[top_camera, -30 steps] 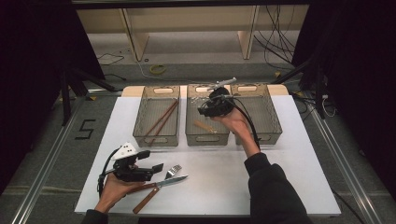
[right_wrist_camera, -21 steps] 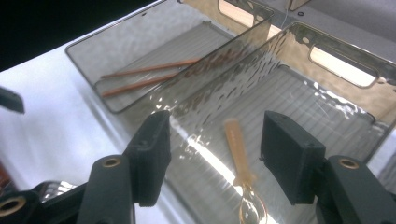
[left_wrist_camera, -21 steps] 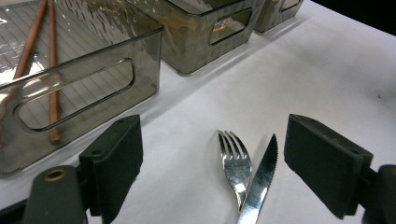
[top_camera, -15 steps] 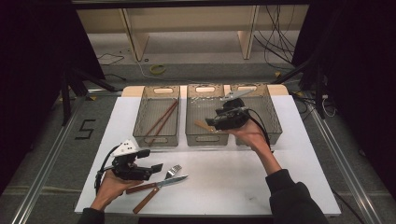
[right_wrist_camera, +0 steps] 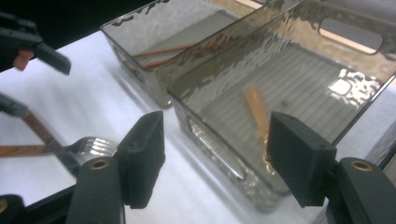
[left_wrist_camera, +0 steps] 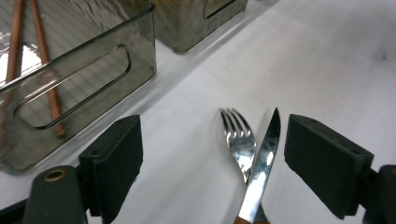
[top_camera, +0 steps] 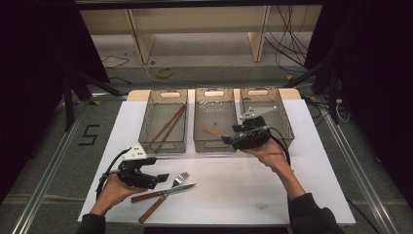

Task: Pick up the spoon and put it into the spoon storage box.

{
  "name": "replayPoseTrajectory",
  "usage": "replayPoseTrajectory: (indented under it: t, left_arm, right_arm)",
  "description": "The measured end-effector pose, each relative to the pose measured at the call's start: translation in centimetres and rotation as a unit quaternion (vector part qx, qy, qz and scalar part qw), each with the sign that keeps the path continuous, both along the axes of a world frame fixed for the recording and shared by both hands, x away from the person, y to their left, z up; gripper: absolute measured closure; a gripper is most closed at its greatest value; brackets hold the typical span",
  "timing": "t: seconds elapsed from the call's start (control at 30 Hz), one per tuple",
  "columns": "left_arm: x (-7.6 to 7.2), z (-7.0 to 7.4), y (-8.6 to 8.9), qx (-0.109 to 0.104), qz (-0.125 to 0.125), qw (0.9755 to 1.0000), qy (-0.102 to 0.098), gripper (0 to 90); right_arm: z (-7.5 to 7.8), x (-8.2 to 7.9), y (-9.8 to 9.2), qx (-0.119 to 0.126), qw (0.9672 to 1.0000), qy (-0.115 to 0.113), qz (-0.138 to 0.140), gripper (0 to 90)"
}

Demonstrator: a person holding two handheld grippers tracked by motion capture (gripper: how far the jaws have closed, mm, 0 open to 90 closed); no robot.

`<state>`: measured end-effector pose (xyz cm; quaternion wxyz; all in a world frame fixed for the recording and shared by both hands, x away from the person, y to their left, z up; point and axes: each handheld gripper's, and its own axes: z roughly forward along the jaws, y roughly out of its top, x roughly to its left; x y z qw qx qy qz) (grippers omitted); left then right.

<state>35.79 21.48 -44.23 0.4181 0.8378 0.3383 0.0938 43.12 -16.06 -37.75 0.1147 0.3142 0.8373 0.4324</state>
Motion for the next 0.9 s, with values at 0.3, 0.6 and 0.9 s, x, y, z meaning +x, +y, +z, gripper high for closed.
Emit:
replayPoseTrajectory:
  t: [0.3,0.6,0.9]
  left_arm:
    - [0.5,0.5,0.2,0.033,-0.014,0.9993,0.015,19.2]
    - [0.5,1.0,0.8,0.065,-0.021,0.9973,0.027,19.3]
    - [-0.2,1.4,2.1,0.086,-0.028,0.9953,0.034,19.7]
  right_arm:
    - [-1.0,-1.6,-1.4,0.011,0.9999,0.005,-0.008,36.1]
    - [-1.5,-3.1,-1.8,0.020,0.9998,0.008,0.005,35.3]
    - [-2.1,-3.8,-2.1,0.018,0.9997,0.013,0.009,35.2]
